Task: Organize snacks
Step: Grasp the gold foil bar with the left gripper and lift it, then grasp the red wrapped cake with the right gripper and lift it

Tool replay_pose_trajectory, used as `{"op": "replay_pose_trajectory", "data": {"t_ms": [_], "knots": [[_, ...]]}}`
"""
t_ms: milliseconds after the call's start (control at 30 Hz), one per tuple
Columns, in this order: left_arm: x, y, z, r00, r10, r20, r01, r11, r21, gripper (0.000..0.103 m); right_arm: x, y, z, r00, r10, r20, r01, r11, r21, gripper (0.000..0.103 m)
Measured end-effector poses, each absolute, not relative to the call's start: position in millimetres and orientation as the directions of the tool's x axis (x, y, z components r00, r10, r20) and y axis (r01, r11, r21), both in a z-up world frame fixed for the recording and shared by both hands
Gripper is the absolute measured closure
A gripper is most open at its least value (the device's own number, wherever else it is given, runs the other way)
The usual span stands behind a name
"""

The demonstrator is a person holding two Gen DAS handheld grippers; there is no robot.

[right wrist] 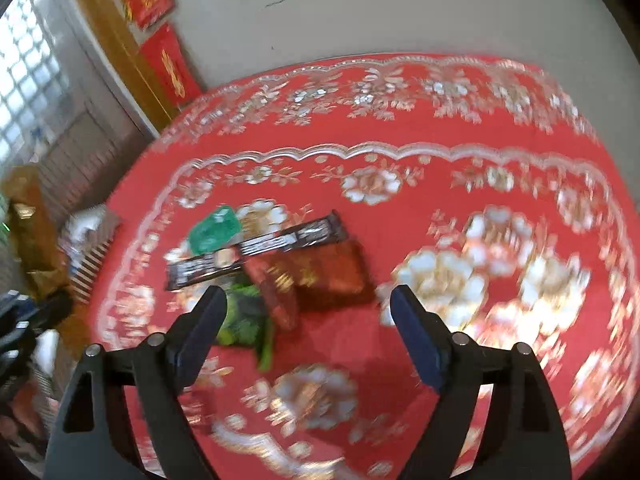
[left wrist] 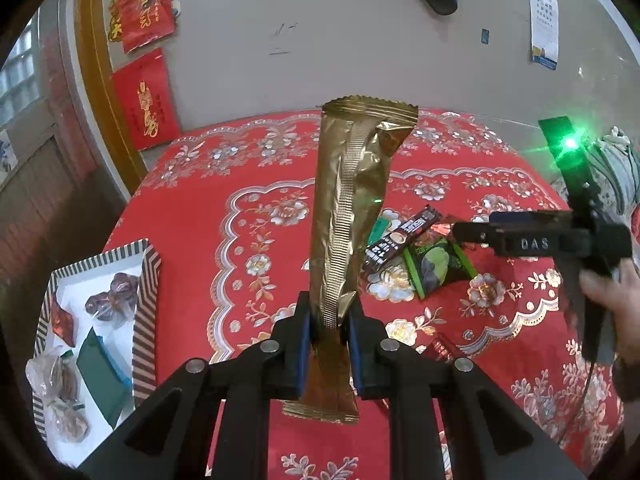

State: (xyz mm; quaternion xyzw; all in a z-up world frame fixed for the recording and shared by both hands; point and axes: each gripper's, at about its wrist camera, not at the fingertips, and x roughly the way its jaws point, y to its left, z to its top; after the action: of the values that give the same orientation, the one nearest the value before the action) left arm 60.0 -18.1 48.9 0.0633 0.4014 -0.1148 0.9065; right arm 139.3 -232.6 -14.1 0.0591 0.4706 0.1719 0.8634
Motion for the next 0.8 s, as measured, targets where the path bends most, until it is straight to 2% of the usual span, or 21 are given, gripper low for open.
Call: {"op": "replay_pose_trajectory", "data": {"t_ms": [267,433,567,633,700,800], "knots": [[64.3,-19.7,46.0,0.644,-0.162,-0.747,0.258,0.966,0.013,0.087,150.0,-242.0,-9.5,0.509,0.394,-0.766,-0.208,0.919,0.334,0.019],[61.5,-26.7,42.4,0.635,-0.169,-0.754,0.277,0.961,0.018,0.087,171.5,-208.2,-7.2,0.536,0.254,-0.805,-0.181,0.966,0.184,0.019],[59.5,-27.1,43.9,0.637,-0.177,-0.75,0.284,0.959,0.015,0.086,167.7,-192.6,-11.2,0.537,0.046,-0.842,-0.191,0.979,-0.068,0.019],[59.0,-26.3,43.7,0.636,-0.187,-0.749,0.287,0.958,0.005,0.086,154.3,-205.2,-11.3,0.544,-0.012,-0.839,-0.194,0.971,-0.14,0.019],[58.5,-26.9,43.2,0.634,-0.195,-0.748,0.289,0.957,-0.005,0.086,134.2,-233.7,-8.9,0.542,-0.047,-0.839,-0.162,0.974,-0.159,0.019],[57.2,-30.5,42.6,0.632,-0.212,-0.745,0.296,0.955,-0.022,0.086,112.4,-272.3,0.0,0.547,-0.032,-0.837,-0.106,0.989,-0.106,0.019]]}}
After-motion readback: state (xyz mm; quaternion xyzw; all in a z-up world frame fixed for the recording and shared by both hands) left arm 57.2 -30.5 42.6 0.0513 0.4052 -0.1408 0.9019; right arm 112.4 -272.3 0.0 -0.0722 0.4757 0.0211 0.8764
